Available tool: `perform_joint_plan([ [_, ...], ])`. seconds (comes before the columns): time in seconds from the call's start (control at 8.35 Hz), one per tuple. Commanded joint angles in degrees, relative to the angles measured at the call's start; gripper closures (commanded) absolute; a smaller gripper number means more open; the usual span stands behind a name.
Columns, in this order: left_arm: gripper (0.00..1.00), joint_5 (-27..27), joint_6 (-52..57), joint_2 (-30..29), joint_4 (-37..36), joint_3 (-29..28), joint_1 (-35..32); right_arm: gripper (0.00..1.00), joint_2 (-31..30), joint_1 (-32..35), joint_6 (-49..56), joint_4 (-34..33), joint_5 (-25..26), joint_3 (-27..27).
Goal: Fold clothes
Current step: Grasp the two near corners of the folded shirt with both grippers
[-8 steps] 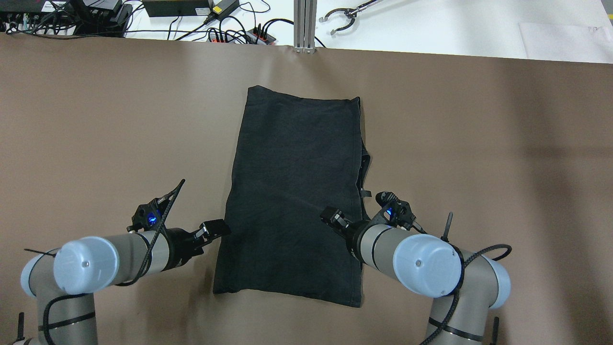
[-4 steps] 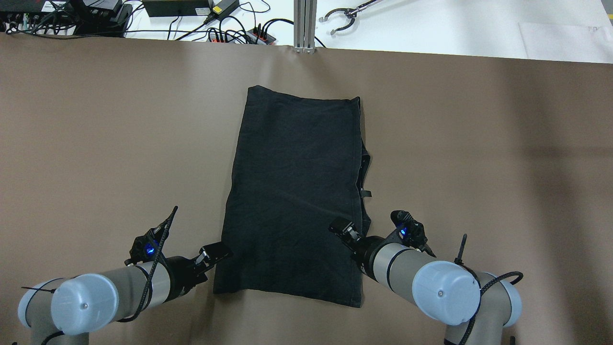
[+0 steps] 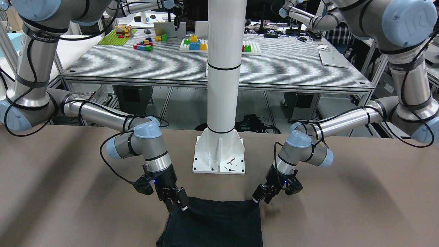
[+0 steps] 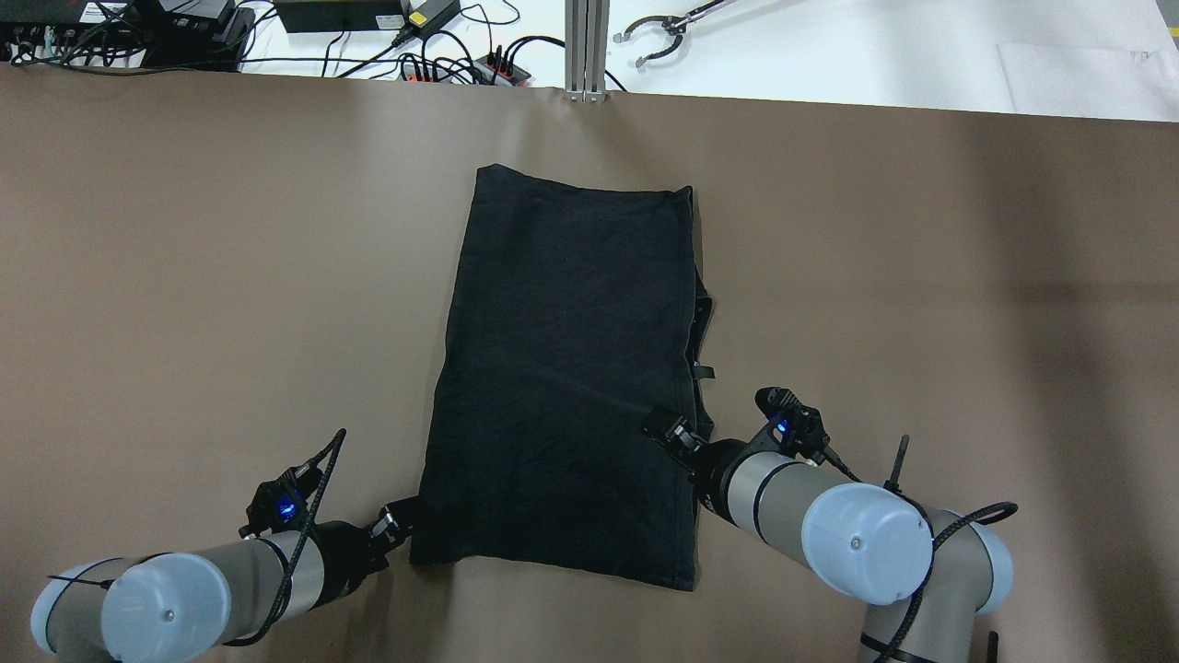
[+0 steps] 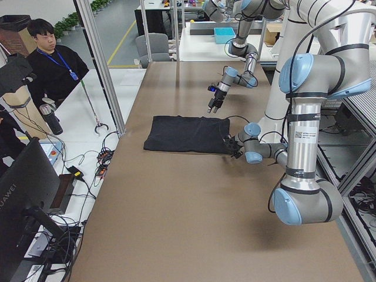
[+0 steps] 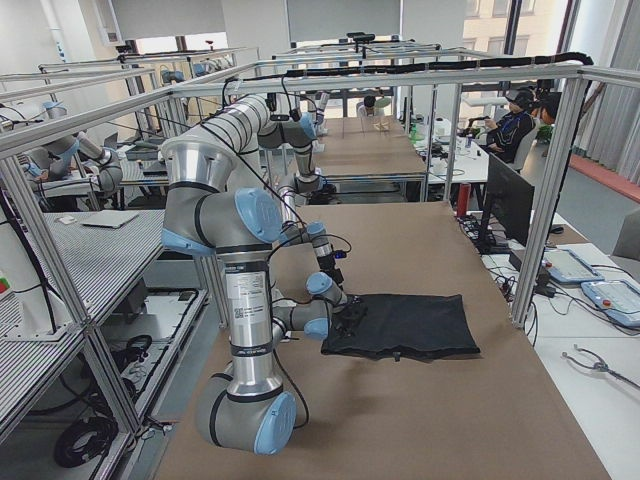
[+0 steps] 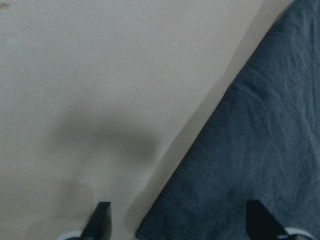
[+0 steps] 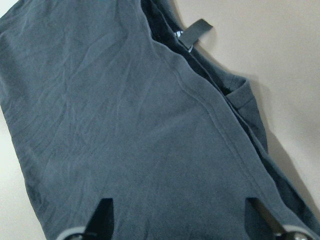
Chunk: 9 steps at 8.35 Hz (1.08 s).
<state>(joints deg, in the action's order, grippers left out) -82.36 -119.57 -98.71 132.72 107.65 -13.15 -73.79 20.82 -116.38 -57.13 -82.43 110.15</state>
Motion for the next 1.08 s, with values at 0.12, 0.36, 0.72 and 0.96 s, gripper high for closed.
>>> perform_joint_plan([
  [0.12,0.06,1.2,0.2,-0.3,0.0,-0.1,1.5,0.06,-0.1,2.3,8.2,-1.3,-4.0,0.1],
  [0.36,0.12,4.3,0.2,-0.6,-0.1,-0.3,2.5,0.06,-0.2,2.3,8.2,-1.2,-4.0,0.1],
  [0.72,0.36,4.5,0.3,-0.8,-0.2,-0.5,2.5,0.06,-0.2,2.3,8.2,-1.2,-3.8,0.0],
  [0.96,0.56,4.7,0.3,-1.1,-0.2,-0.4,2.5,0.06,-0.2,2.3,8.3,-1.2,-3.8,-0.1],
])
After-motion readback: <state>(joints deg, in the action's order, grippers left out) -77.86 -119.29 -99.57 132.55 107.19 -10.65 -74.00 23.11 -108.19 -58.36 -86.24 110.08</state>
